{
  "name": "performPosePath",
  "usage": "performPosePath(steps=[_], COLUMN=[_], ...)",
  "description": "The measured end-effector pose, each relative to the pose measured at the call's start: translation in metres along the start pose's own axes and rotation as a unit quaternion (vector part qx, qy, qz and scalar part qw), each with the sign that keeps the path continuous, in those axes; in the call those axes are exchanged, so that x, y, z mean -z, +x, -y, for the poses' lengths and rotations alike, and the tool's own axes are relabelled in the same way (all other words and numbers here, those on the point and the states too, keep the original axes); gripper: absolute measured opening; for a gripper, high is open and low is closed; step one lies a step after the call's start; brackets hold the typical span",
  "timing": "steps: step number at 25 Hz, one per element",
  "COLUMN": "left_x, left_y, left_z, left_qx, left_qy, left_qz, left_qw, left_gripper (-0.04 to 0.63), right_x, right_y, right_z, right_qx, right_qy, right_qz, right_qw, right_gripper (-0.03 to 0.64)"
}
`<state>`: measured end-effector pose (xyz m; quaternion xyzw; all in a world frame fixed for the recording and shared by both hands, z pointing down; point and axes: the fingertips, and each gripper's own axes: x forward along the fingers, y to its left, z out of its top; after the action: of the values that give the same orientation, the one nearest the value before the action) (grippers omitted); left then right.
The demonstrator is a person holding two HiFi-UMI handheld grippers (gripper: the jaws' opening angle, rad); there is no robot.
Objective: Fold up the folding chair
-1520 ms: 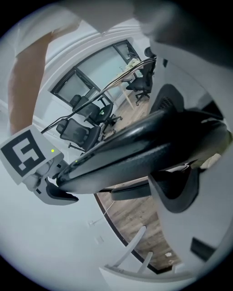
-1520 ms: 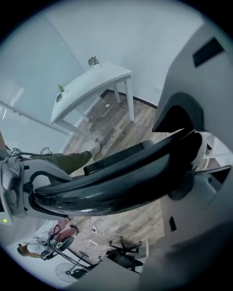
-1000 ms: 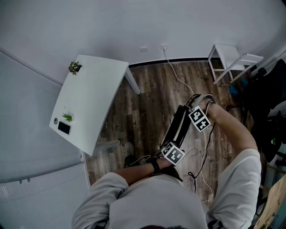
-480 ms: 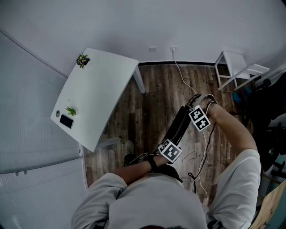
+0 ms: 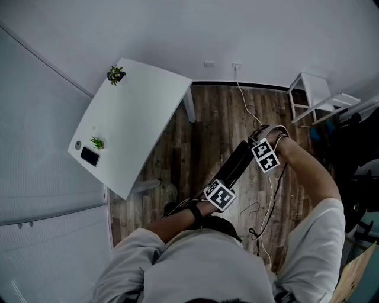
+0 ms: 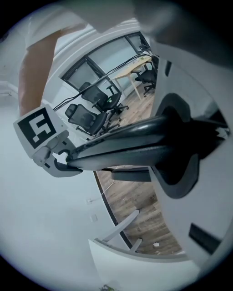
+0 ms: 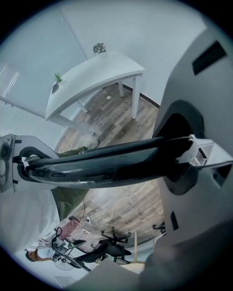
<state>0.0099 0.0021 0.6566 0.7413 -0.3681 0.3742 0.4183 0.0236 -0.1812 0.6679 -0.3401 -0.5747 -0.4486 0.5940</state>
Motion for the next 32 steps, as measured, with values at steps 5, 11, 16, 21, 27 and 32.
performPosePath(steps=[5,11,16,21,27,32], left_x=[0.004,0.012,0.018,0.026,0.038,0.049], left_y=[-0.022,-0.05,-0.074,-0.097,-0.123,-0.138], left_z=[-0.027,-0.068,-0.106,-0.14,-0.18,-0.212], left_qx=[-0.017,-0.041,-0.057,-0.072,-0.087,-0.093], left_qy=[-0.004,-0.012,-0.028,-0.043,-0.056,-0.07], left_qz=[0.008,0.019,0.034,0.042,0.049,0.054], left_qw=[0.9998,0.9989,0.9974,0.9956,0.9935,0.9917], left_gripper=[0.163,0.155,0.152,0.149,0.144,0.141], right_x=[-0.011,-0.029,-0.045,-0.061,-0.083,-0.101], right_y=[-0.005,-0.012,-0.015,-0.018,-0.017,-0.013], right_z=[0.032,0.087,0.135,0.178,0.226,0.263], right_qx=[0.005,0.013,0.019,0.022,0.023,0.022], right_qy=[-0.007,-0.031,-0.046,-0.06,-0.073,-0.085], right_qz=[0.001,-0.001,-0.003,-0.003,-0.001,0.002], right_qw=[1.0,0.999,0.999,0.998,0.997,0.996], right_gripper=[0.106,0.106,0.106,0.106,0.106,0.106])
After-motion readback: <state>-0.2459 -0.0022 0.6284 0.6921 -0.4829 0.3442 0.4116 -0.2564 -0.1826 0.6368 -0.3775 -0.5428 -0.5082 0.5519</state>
